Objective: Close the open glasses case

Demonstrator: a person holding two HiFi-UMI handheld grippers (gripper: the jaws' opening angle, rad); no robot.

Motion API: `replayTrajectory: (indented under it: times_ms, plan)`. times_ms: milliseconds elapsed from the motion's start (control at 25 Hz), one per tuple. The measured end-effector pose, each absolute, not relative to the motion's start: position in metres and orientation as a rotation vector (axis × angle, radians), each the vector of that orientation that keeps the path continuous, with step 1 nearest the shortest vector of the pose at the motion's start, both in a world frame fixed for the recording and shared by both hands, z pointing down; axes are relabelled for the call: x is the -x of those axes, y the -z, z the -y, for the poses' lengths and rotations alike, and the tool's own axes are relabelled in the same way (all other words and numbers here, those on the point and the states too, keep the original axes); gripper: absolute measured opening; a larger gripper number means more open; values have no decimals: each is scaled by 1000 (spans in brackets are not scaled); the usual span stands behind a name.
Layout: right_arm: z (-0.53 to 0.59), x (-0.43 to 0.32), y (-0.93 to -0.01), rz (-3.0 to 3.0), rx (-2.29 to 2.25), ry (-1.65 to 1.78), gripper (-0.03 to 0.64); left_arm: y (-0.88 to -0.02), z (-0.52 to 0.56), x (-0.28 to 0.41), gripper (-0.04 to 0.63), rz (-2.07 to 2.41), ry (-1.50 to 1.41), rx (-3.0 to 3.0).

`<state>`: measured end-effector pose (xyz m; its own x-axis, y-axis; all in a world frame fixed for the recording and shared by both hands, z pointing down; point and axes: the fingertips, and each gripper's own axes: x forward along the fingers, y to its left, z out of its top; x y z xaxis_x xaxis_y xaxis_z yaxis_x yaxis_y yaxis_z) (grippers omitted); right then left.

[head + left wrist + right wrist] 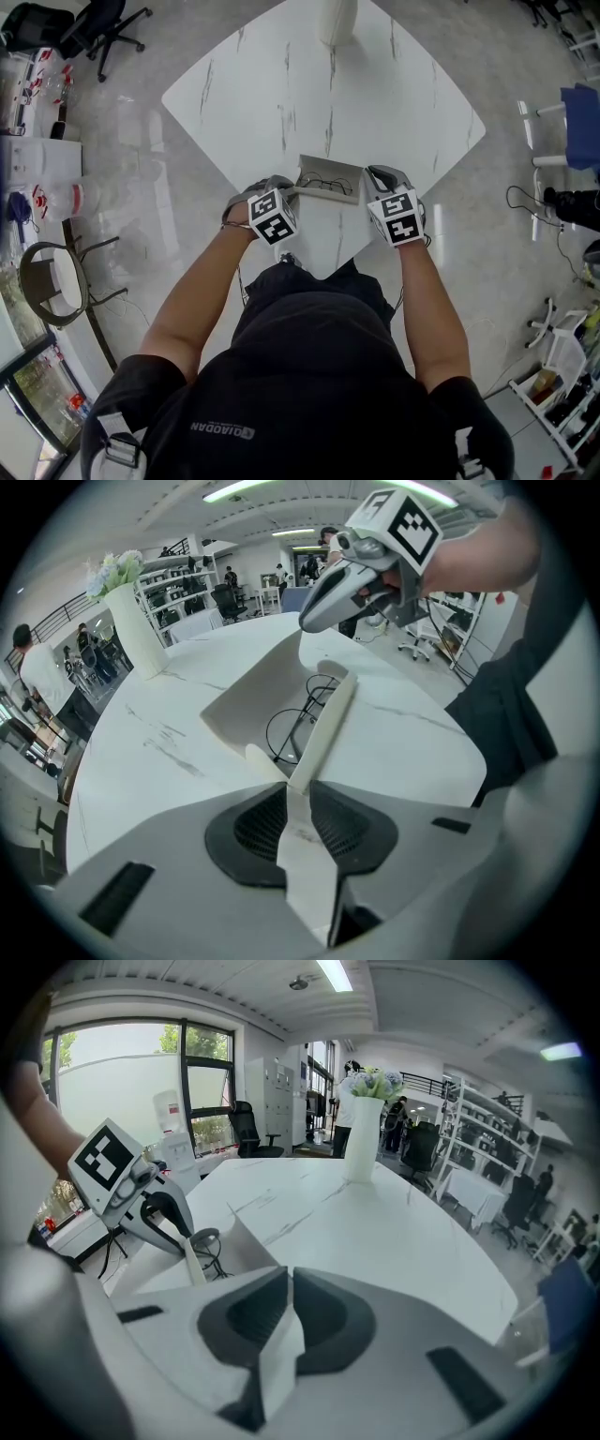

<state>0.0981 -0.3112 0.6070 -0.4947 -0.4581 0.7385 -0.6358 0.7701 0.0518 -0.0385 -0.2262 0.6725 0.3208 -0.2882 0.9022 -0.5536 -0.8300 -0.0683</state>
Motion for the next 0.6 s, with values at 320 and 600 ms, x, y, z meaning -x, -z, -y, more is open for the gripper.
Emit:
replayTrajectory:
  times_ms: [320,600]
  plan:
    - [305,-99,-607,2186,-823,-310,23,-673,227,38,84,751,-1519,-2335]
    - [297,-100,-606,2192,-827,-320,23,-673,227,38,83,765,-1516,-2334]
